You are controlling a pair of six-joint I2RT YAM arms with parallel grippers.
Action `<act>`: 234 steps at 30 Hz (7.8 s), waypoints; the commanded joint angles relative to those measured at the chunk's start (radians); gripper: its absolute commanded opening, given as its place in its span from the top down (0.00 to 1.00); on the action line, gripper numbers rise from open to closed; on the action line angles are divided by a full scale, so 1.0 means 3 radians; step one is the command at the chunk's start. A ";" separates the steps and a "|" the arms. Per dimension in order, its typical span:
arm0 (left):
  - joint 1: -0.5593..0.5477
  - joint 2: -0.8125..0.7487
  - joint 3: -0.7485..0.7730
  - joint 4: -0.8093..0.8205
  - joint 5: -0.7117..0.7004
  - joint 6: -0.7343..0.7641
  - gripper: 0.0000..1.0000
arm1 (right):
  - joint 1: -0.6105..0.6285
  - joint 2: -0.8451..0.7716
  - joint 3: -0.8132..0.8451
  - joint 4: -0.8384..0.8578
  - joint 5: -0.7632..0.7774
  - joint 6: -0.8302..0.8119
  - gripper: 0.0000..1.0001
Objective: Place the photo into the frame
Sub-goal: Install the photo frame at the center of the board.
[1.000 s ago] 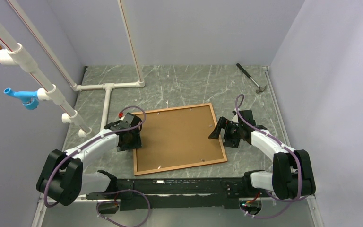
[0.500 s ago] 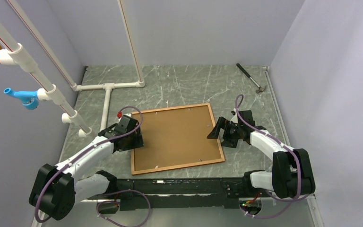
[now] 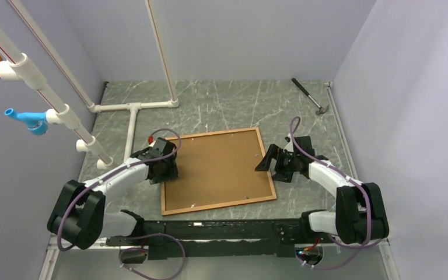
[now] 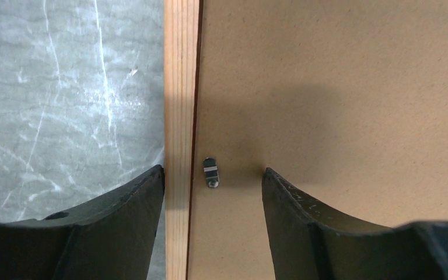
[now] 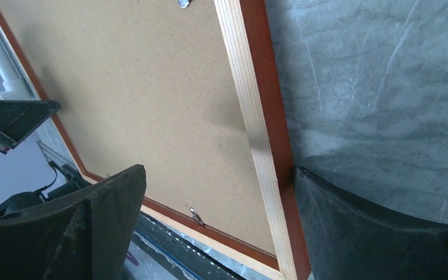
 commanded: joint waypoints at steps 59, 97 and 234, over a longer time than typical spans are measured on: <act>0.0328 -0.0161 -0.0153 0.0156 0.0355 0.0235 0.34 | 0.0411 0.1027 0.1270 -0.0641 0.1214 -0.0419 0.03; 0.0330 -0.0038 -0.0254 0.0179 0.0292 0.0264 0.35 | 0.0736 0.1645 0.1473 -0.0892 0.1979 -0.0527 0.52; 0.0328 0.0151 -0.0229 0.0232 0.0393 0.0394 0.38 | 0.0757 0.1946 0.1975 -0.1032 0.2411 -0.0657 1.00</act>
